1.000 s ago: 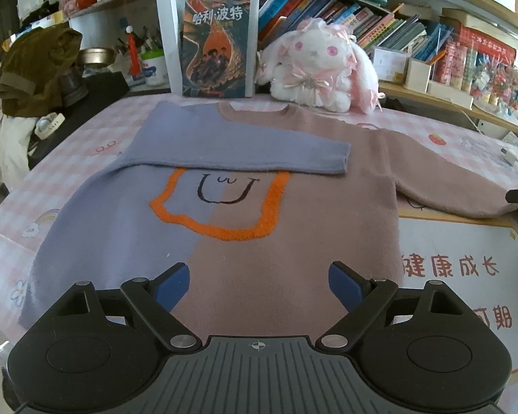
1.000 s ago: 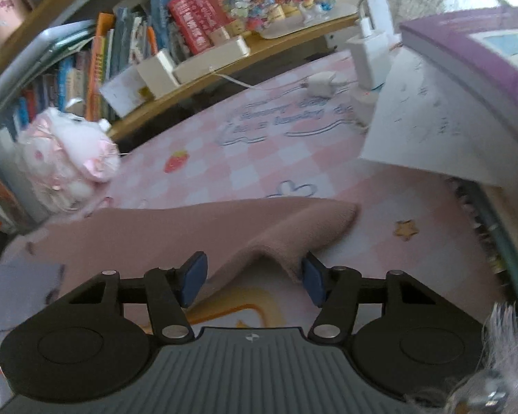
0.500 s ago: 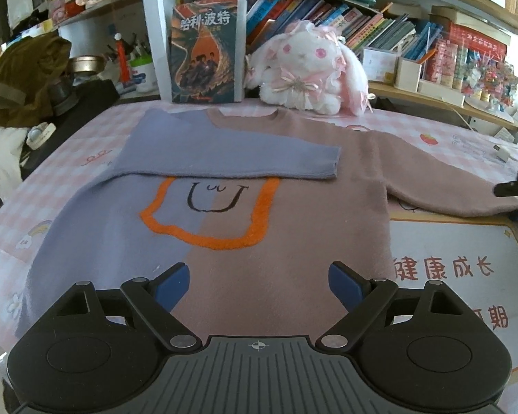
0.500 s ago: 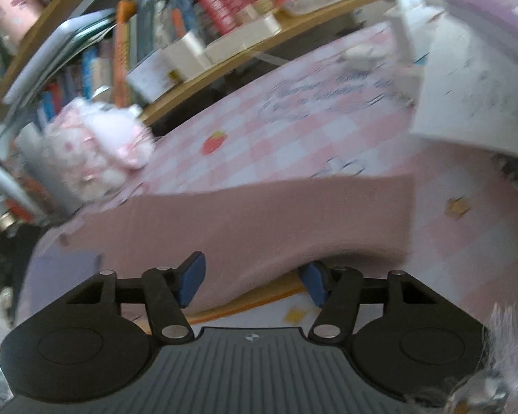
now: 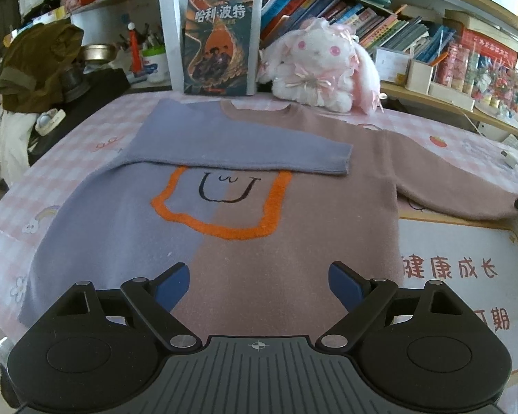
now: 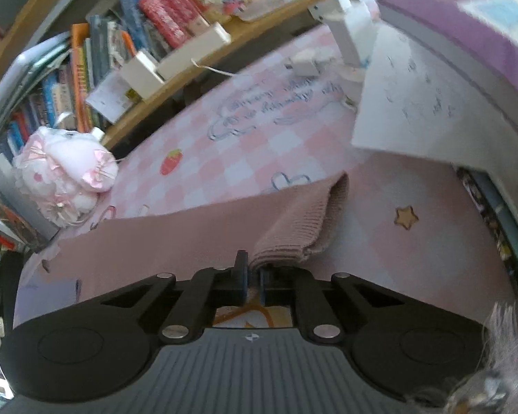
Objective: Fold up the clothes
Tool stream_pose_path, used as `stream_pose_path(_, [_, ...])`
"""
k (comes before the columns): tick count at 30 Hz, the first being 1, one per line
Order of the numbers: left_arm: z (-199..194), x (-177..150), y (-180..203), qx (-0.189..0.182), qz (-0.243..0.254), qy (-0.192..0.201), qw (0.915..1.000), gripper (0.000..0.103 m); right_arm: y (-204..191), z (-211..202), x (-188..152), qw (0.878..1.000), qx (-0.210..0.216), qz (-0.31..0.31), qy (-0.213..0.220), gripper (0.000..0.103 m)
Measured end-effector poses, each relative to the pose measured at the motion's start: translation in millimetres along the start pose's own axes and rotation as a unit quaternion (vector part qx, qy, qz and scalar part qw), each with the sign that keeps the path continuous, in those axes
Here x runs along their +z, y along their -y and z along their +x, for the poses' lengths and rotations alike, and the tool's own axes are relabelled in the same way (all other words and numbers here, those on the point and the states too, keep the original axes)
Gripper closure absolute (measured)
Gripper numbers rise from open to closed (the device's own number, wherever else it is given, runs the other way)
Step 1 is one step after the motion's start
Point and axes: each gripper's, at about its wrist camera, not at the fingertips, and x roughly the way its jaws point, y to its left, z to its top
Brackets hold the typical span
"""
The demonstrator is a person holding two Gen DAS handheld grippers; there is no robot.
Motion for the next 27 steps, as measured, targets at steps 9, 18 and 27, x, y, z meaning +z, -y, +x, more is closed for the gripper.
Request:
stream_pose_path(9, [-2, 1, -15, -0.029, -0.001, 0.014, 0.9995, 0.013, -50, -37, 22, 0.996, 0.064, -0.041, 0.044, 0.098])
stream_pose_path(18, [9, 7, -60, -0.067, 0.010, 0.020, 0.9975, 0.013, -132, -49, 14, 0.989, 0.089, -0.098, 0.063, 0.098])
stream_pose_path(27, [14, 28, -129, -0.123, 0.033, 0.061, 0.9900, 0.013, -230, -34, -21, 0.985, 0.090, -0.126, 0.076, 0.098])
